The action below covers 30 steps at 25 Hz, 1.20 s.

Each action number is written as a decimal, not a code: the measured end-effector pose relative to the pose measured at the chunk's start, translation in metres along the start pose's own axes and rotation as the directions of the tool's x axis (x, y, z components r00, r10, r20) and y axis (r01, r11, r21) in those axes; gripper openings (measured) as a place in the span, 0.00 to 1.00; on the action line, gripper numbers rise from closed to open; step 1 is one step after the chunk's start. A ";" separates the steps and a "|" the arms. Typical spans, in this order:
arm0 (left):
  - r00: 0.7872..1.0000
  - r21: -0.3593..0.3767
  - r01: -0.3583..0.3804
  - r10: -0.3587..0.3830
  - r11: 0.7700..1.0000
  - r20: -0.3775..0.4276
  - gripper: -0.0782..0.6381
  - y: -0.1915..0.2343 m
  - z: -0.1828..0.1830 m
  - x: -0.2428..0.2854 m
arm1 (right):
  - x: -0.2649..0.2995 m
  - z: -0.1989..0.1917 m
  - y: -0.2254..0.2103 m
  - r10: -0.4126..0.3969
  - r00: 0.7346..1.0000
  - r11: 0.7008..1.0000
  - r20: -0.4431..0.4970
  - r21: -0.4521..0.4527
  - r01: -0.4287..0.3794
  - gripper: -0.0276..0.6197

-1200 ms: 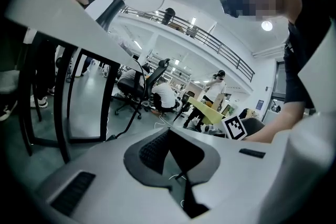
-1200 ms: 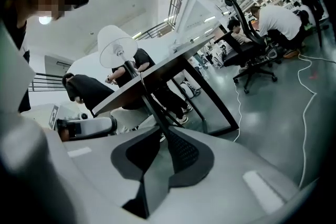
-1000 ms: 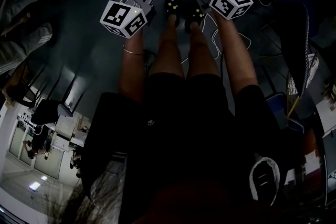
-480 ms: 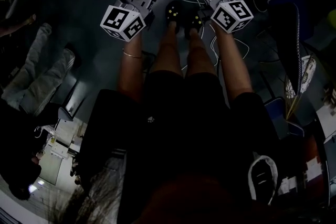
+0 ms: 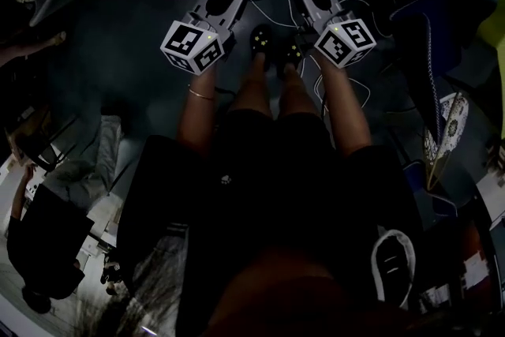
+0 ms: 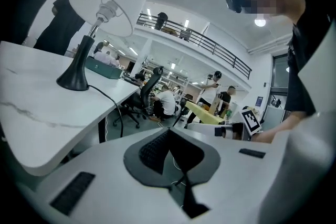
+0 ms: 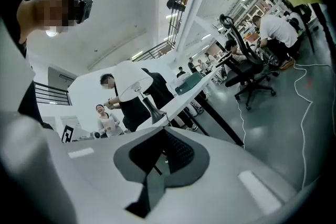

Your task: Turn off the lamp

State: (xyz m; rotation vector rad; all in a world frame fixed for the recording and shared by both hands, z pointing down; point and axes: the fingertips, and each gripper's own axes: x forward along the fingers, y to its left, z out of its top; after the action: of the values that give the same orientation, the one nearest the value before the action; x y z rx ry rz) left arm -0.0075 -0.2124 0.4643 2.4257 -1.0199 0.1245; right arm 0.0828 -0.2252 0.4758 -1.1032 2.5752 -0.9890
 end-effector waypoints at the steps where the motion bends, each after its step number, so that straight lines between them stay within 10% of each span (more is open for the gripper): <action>1: 1.000 0.003 0.001 -0.001 1.000 0.000 0.12 -0.003 0.003 -0.001 | -0.002 0.004 0.004 0.006 1.000 1.000 0.003 0.000 -0.006 0.04; 30: 0.998 0.138 0.024 -0.032 0.990 0.051 0.12 -0.069 0.101 -0.028 | -0.018 0.108 0.109 0.196 0.980 0.979 0.029 -0.068 -0.194 0.04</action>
State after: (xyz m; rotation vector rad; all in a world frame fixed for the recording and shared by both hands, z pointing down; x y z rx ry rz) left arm 0.0091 -0.2017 0.3405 2.5797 -1.0312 0.1246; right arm 0.0748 -0.2125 0.3221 -0.8526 2.6424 -0.8378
